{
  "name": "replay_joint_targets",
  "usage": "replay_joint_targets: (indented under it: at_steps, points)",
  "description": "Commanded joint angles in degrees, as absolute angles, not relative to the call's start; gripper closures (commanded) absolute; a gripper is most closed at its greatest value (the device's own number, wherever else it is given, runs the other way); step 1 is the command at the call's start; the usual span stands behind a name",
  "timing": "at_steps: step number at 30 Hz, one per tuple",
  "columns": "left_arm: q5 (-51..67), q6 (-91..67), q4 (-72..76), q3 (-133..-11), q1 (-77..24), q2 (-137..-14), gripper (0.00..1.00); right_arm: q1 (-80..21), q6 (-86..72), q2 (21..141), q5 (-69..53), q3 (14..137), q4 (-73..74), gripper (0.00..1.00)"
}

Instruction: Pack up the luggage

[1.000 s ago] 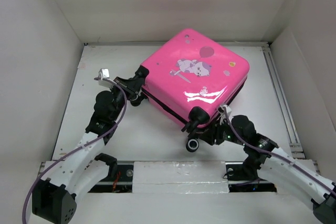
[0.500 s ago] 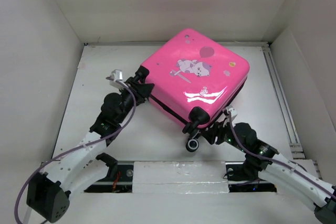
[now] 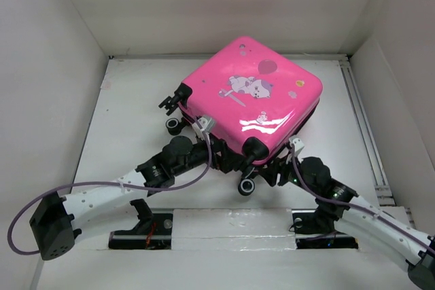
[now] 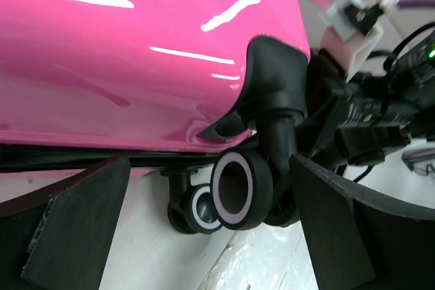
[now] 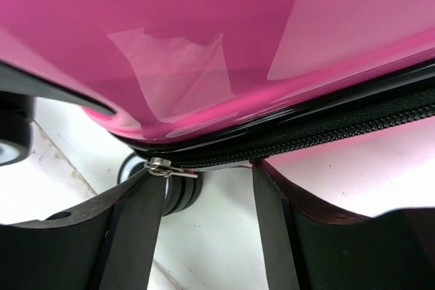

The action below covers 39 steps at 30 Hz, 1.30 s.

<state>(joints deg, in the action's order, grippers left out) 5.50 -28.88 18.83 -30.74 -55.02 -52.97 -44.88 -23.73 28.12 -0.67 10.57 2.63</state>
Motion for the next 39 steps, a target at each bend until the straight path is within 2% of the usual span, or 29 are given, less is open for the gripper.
replay_joint_targets:
  at_steps: [1, 6, 9, 12, 17, 19, 22, 25, 26, 28, 29, 30, 32, 33, 34, 36, 39]
  points:
    - [8.43, -25.41, 18.98, -31.2, -56.6, -54.84, 0.0, -44.38, -22.94, 25.58, 1.49, 13.62, -4.04, 0.41]
    - [7.13, -23.39, 17.06, -34.0, -61.52, -59.15, 0.0, -44.38, -22.94, 25.58, 0.7, 14.85, -1.59, 0.4]
    - [8.61, -23.99, 19.85, -33.23, -61.52, -59.68, 0.0, -44.38, -22.94, 25.58, 0.7, 14.85, -1.58, 0.35]
    - [10.89, -24.61, 21.35, -33.22, -61.52, -61.68, 0.0, -44.38, -22.41, 26.1, 0.09, 15.38, -2.11, 0.35]
    - [9.67, -23.99, 22.84, -34.54, -61.52, -62.75, 0.0, -44.38, -21.62, 27.25, -0.97, 15.38, -4.48, 0.47]
    - [10.19, -23.99, 24.77, -34.54, -61.52, -63.37, 0.03, -44.38, -21.62, 27.77, -0.97, 15.38, -5.0, 0.6]
    - [10.72, -24.61, 26.97, -34.54, -61.52, -64.6, 0.1, -44.38, -21.62, 29.18, -3.5, 14.77, -8.86, 0.7]
    - [10.72, -25.75, 28.82, -34.54, -61.52, -64.6, 0.16, -44.38, -21.62, 31.54, -6.58, 14.24, -12.39, 0.74]
    - [10.72, -25.75, 28.83, -34.54, -61.52, -64.6, 0.25, -44.38, -21.62, 31.55, -6.59, 14.24, -12.39, 0.76]
    - [11.33, -25.75, 29.36, -35.15, -61.52, -64.6, 0.36, -44.38, -22.15, 31.55, -6.59, 14.24, -13.18, 0.77]
    - [11.34, -25.23, 29.36, -35.16, -61.52, -64.6, 0.41, -44.38, -22.15, 31.55, -6.59, 14.24, -13.18, 0.69]
    - [11.34, -25.22, 29.36, -35.16, -61.52, -64.6, 0.55, -44.38, -21.45, 30.86, -6.59, 14.24, -13.18, 0.64]
    - [11.34, -25.22, 29.36, -35.16, -61.52, -64.07, 0.68, -44.38, -20.92, 30.15, -6.59, 14.76, -11.34, 0.55]
    - [11.34, -25.22, 29.36, -35.16, -61.52, -64.07, 0.76, -44.38, -20.92, 29.19, -6.07, 14.77, -11.34, 0.53]
    - [11.34, -25.22, 29.36, -35.16, -61.52, -64.07, 0.88, -44.38, -20.92, 28.14, -6.06, 14.77, -11.34, 0.53]
    - [11.34, -25.22, 28.75, -35.77, -61.52, -64.07, 0.98, -44.38, -20.92, 28.13, -6.06, 14.77, -11.34, 0.58]
    - [12.74, -25.22, 29.96, -35.77, -61.52, -63.54, 1.0, -44.38, -20.4, 28.65, -6.06, 14.77, -12.04, 0.65]
